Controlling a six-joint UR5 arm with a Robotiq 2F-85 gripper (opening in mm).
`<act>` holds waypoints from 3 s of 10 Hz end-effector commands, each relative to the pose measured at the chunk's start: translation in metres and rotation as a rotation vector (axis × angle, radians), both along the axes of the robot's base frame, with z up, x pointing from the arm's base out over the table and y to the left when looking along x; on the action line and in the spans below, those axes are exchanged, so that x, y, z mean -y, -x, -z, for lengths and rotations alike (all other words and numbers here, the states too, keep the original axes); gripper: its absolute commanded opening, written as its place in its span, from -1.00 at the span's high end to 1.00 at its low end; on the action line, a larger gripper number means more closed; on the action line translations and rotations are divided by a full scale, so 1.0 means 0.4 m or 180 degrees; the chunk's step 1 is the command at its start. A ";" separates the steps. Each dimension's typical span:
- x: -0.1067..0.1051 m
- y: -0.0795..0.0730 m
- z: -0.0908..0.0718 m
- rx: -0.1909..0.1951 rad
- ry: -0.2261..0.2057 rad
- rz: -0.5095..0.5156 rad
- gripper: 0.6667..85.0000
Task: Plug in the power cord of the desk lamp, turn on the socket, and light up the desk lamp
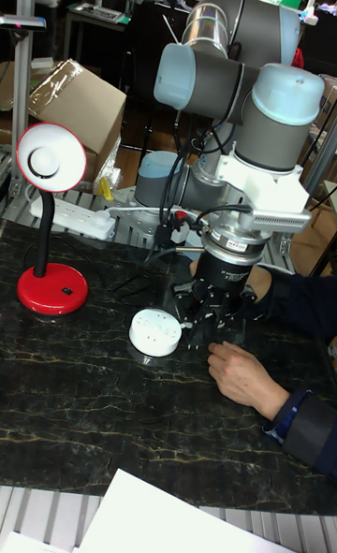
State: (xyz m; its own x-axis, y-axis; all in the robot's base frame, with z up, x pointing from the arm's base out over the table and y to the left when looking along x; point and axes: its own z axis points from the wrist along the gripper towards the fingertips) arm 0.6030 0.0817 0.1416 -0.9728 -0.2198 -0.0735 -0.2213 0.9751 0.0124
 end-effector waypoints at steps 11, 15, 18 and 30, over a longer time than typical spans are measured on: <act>0.033 0.022 0.006 -0.0137 0.0040 0.0286 0.98; 0.094 0.099 0.022 -0.0282 0.0059 0.0158 0.98; 0.140 0.132 0.055 -0.0223 0.0072 0.0178 0.98; 0.199 0.074 0.065 -0.0290 0.0501 0.0095 0.98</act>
